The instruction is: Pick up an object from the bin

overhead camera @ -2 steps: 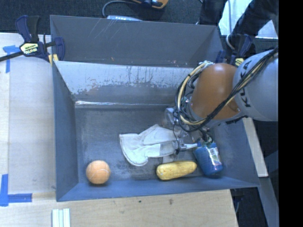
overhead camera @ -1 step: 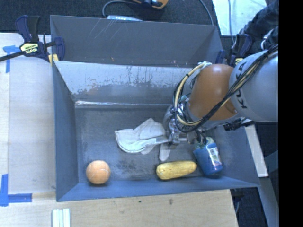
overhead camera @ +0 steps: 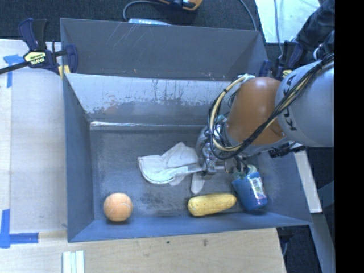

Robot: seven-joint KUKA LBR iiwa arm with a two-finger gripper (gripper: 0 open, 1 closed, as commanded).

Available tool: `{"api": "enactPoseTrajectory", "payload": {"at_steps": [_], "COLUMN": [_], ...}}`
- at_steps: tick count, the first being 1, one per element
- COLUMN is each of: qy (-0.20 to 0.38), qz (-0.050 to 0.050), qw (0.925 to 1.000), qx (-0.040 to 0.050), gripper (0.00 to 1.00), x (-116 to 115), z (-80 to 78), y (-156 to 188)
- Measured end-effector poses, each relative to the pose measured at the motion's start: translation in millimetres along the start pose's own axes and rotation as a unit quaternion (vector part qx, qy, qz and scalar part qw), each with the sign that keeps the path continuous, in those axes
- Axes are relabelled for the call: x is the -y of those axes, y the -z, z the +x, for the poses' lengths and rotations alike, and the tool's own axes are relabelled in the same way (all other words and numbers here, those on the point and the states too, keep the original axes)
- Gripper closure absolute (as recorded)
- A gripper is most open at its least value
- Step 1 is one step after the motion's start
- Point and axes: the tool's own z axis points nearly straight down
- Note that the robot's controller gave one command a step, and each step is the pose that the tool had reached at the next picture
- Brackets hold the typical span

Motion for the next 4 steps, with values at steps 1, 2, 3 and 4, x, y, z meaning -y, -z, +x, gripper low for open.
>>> {"api": "enactPoseTrajectory", "payload": {"at_steps": [1, 2, 3, 4], "qy": [0.0, 0.0, 0.0, 0.0], "qz": [0.0, 0.0, 0.0, 0.0], "qw": [1.0, 1.0, 1.0, 1.0], "qx": [0.0003, -0.0021, -0.0048, -0.0005], "gripper": [1.0, 1.0, 1.0, 1.0], "x": [0.0, 0.2, 0.2, 0.0], "z": [0.1, 1.4, 2.5, -0.1], "y": [1.5, 9.0, 30.9, 52.6]}}
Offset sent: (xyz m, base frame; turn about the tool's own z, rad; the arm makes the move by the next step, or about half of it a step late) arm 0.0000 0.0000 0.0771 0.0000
